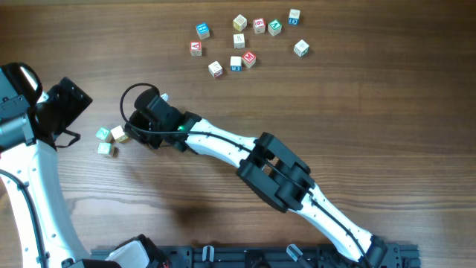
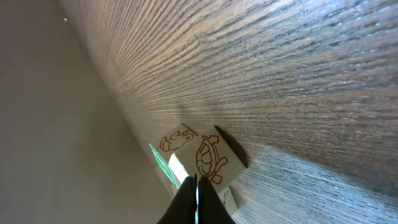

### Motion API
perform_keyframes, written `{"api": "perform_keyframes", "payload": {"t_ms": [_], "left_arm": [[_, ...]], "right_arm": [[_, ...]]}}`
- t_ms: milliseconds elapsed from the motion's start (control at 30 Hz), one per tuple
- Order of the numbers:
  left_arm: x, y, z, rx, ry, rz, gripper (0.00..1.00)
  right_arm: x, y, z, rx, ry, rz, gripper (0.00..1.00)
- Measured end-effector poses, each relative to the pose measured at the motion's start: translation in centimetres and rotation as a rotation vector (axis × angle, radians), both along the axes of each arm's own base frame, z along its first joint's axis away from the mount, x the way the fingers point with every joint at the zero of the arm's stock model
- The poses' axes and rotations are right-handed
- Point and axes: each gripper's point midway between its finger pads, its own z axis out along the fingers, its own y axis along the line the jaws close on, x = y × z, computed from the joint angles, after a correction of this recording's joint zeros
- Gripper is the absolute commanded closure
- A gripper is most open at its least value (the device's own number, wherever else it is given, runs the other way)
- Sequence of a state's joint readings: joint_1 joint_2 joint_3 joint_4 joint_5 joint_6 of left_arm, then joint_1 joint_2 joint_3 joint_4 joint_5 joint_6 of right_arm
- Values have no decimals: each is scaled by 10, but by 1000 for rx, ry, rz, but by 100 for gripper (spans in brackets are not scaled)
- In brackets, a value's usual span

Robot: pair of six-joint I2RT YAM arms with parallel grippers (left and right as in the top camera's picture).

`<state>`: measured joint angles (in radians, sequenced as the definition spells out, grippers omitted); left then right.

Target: Form a circle

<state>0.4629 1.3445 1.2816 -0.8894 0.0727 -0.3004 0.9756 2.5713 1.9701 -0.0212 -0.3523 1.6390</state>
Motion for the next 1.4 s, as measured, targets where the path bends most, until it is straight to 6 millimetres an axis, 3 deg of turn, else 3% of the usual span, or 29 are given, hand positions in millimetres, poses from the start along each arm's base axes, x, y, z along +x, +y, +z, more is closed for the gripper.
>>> {"api": "perform_keyframes", "payload": {"t_ms": [1267, 1400], "left_arm": [[0, 0, 0, 0, 0, 0, 9], [-1, 2, 0, 9, 5, 7, 5]], "right_arm": [[-7, -5, -8, -30, 43, 13, 95], [2, -6, -3, -10, 14, 16, 95]]}}
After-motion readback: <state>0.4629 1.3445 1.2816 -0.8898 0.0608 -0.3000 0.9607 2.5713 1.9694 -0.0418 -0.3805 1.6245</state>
